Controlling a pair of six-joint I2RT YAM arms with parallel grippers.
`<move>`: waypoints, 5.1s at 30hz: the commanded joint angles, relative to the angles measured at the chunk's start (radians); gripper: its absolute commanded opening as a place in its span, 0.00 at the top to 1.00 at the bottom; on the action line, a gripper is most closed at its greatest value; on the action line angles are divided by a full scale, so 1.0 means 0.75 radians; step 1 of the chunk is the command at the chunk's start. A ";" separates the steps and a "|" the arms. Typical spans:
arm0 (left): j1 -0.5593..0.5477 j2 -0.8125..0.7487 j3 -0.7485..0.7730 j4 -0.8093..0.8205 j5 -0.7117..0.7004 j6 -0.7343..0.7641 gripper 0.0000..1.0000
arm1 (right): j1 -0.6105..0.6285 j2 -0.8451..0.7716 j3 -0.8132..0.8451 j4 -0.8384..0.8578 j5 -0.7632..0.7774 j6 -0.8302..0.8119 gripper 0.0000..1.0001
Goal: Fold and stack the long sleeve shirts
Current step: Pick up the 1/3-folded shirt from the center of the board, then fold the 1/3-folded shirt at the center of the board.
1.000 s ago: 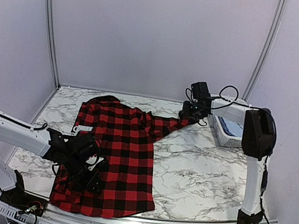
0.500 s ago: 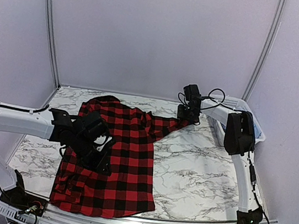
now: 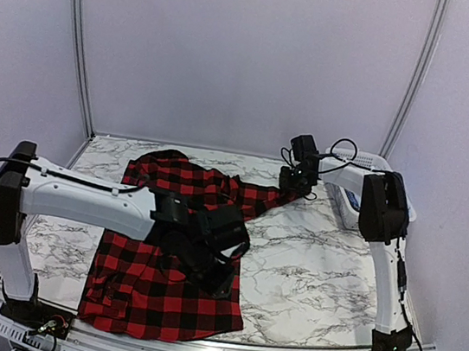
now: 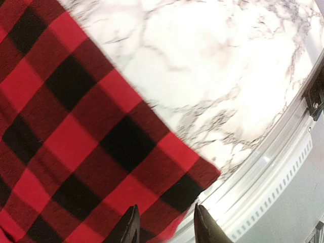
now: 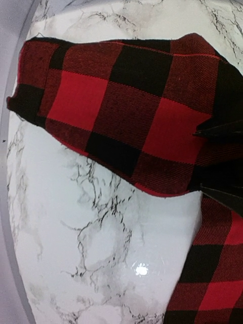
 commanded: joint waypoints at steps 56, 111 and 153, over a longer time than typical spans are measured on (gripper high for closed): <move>-0.266 0.093 0.185 -0.233 -0.414 -0.142 1.00 | -0.029 -0.077 -0.079 0.125 -0.032 -0.003 0.65; -0.192 -0.650 -0.885 0.369 -0.246 -0.683 1.00 | 0.476 0.083 0.420 1.016 -0.619 0.357 1.00; -0.303 -0.872 -1.104 0.230 -0.276 -0.950 1.00 | 0.582 0.263 0.529 1.535 -0.847 0.838 1.00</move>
